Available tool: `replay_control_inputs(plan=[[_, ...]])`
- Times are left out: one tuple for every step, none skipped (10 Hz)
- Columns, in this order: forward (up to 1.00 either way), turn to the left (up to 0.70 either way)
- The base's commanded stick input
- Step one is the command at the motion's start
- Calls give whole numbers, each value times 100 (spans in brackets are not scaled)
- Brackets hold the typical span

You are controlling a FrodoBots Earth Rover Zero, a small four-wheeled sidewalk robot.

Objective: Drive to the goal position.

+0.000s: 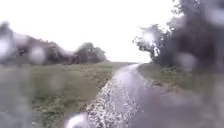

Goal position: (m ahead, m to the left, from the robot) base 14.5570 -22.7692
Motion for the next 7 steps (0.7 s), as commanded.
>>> replay_control_inputs(plan=[[100,0],[100,0],[100,0],[100,0],[100,-3],[100,-15],[100,-35]])
